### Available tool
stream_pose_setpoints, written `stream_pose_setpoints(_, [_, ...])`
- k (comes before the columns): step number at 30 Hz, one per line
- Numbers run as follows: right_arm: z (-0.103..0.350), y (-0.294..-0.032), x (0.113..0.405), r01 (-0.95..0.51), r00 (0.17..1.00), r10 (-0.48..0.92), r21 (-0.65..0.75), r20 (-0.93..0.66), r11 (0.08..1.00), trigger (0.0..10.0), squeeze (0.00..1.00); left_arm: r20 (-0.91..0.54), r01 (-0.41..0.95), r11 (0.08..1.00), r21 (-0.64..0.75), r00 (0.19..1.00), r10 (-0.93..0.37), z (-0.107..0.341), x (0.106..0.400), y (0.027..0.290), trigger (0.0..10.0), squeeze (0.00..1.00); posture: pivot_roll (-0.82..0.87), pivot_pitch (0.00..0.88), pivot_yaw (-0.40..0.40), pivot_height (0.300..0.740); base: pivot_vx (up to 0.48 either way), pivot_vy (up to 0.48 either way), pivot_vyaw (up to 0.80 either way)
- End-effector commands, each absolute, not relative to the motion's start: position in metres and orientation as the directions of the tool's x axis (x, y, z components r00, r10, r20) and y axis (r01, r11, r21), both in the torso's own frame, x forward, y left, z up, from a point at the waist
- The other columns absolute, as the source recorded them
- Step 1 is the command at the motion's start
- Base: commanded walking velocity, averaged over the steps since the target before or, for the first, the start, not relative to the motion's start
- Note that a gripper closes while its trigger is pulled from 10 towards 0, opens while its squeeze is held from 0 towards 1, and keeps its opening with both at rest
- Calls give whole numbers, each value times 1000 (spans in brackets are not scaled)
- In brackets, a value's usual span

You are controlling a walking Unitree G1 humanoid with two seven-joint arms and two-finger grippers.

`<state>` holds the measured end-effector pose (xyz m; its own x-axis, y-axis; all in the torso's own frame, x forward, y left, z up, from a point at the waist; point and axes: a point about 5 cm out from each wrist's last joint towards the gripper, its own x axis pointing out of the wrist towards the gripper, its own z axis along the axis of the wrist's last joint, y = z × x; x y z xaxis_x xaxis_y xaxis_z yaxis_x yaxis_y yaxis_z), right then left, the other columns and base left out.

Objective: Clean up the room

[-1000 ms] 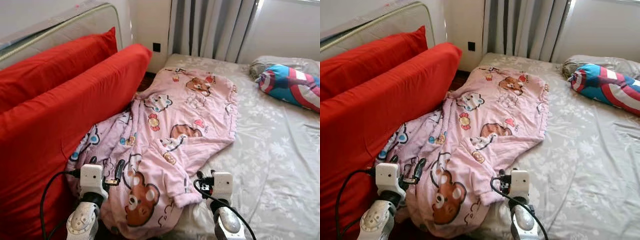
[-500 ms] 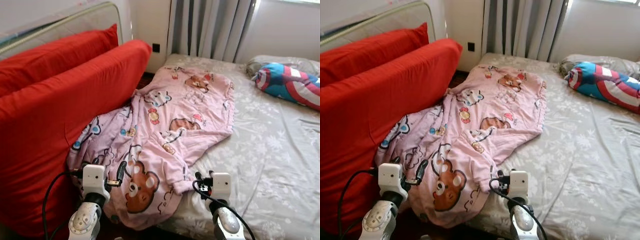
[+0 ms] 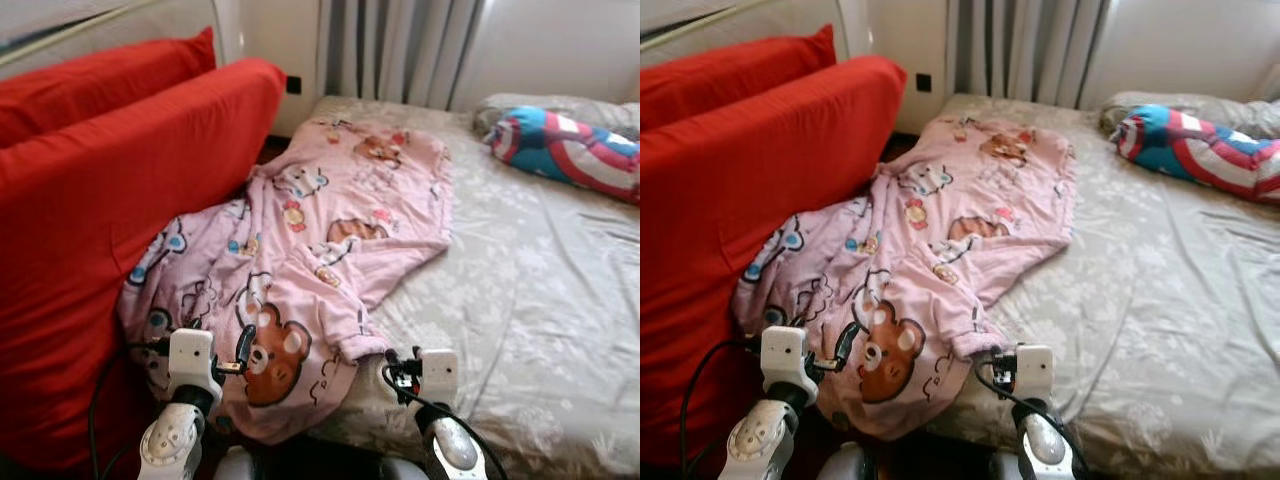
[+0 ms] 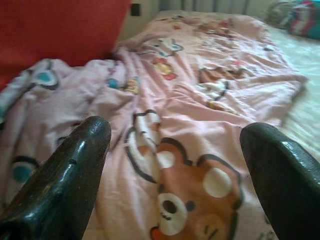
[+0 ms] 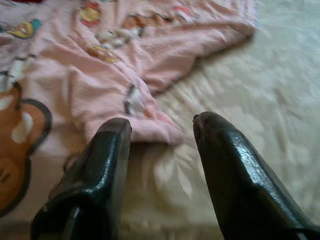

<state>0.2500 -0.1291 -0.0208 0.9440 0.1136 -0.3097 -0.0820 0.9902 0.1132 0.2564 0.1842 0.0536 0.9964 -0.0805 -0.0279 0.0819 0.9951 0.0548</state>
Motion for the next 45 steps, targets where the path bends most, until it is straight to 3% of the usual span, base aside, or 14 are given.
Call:
stream_pose_setpoints(1, [-21, -131, 252, -77, 942, 111, 118, -316, 990, 10000, 0, -19, 82, 996, 34, 997, -81, 56, 257, 183, 10000, 0, -35, 65, -40, 653, 0, 0, 0])
stream_pose_setpoints(20, [-36, -137, 240, -87, 905, 128, 117, -405, 989, 10000, 0, -39, 77, 997, 22, 996, -76, 55, 259, 182, 10000, 0, -35, 65, -43, 653, 0, 0, 0])
stream_pose_setpoints(30, [-35, -137, 241, -106, 903, 145, 118, -405, 987, 10000, 0, -44, 76, 997, 20, 996, -75, 55, 260, 182, 10000, 0, -32, 65, -42, 653, 0, 0, 405])
stream_pose_setpoints(45, [-33, -139, 243, -102, 910, 148, 138, -387, 985, 10000, 0, -43, 76, 997, 20, 996, -75, 55, 261, 182, 10000, 0, -33, 62, -42, 653, 0, 0, 0])
